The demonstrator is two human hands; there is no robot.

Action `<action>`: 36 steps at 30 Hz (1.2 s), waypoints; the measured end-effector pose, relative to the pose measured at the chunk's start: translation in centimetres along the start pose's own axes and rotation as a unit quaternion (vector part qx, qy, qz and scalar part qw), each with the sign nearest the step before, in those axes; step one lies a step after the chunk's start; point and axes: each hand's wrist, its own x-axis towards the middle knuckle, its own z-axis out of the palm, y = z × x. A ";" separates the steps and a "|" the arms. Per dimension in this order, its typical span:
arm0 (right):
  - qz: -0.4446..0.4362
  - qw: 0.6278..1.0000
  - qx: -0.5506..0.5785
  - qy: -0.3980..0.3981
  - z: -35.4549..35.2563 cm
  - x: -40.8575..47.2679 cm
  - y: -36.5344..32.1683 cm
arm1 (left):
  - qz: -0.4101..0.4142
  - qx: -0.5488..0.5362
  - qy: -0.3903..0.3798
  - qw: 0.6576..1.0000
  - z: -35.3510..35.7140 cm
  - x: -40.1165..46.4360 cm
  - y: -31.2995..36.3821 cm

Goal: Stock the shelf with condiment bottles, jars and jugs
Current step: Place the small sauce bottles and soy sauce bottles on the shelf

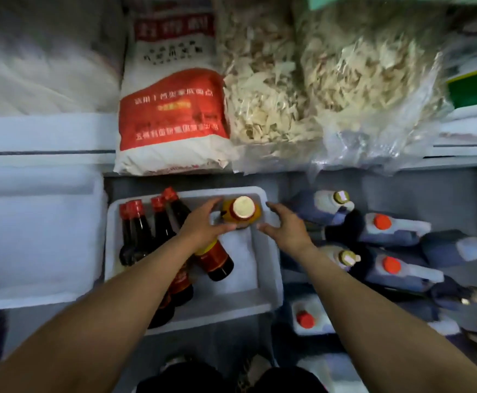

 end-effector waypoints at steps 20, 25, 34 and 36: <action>-0.090 0.992 0.087 0.007 3.5 6.0 3.6 | 0.050 -0.189 -0.045 0.980 1.5 7.6 -3.1; -0.037 0.969 0.241 -0.034 1.8 1.7 0.5 | 0.008 -0.229 -0.038 0.973 0.2 3.5 -0.2; 0.007 0.951 0.310 0.005 -7.4 -11.3 -11.7 | -0.019 -0.192 0.001 0.981 -6.5 -11.0 13.3; 0.016 0.944 0.328 0.013 -10.0 -14.4 -15.0 | -0.008 -0.168 0.013 0.986 -8.7 -14.7 17.1</action>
